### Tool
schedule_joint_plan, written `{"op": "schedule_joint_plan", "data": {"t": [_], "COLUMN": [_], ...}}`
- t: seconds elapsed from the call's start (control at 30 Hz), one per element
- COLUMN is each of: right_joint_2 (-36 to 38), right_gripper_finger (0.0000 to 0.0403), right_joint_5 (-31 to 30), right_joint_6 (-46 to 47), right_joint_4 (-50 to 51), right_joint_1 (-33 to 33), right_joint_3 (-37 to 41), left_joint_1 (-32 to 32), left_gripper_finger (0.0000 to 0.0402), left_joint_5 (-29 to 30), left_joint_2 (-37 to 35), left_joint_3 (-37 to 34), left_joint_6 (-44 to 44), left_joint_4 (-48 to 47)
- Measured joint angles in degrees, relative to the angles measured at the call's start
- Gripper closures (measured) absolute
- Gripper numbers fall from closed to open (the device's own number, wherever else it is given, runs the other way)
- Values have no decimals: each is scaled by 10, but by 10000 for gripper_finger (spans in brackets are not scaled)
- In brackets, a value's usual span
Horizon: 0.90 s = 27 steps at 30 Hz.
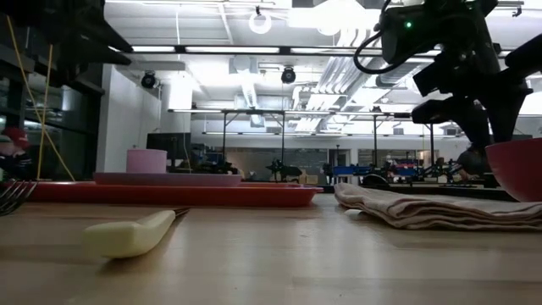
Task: Set up tray
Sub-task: Put the pink bowl on top of the violet plate on the red tray
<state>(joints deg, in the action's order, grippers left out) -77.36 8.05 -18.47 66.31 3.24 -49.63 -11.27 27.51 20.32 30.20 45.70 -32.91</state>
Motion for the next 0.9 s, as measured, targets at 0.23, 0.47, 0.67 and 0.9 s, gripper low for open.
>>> {"op": "schedule_joint_plan", "data": {"t": [0.23, 0.47, 0.67, 0.9], "right_joint_2": [0, 0, 0, 0], "right_gripper_finger": [339, 352, 353, 364], "right_joint_5": [-6, 17, 14, -3], "right_joint_6": [4, 5, 6, 11], "right_joint_4": [-8, -10, -12, -15], "right_joint_1": [0, 0, 0, 0], "right_joint_3": [0, 0, 1, 45], "left_joint_1": [0, 0, 0, 0], "left_gripper_finger": [269, 269, 269, 269], "left_joint_5": [-6, -14, -14, -14], "left_joint_2": [0, 0, 0, 0], "left_joint_3": [0, 0, 0, 0], "left_joint_6": [11, 11, 11, 14], "left_joint_4": [-16, -18, -22, -24]}}
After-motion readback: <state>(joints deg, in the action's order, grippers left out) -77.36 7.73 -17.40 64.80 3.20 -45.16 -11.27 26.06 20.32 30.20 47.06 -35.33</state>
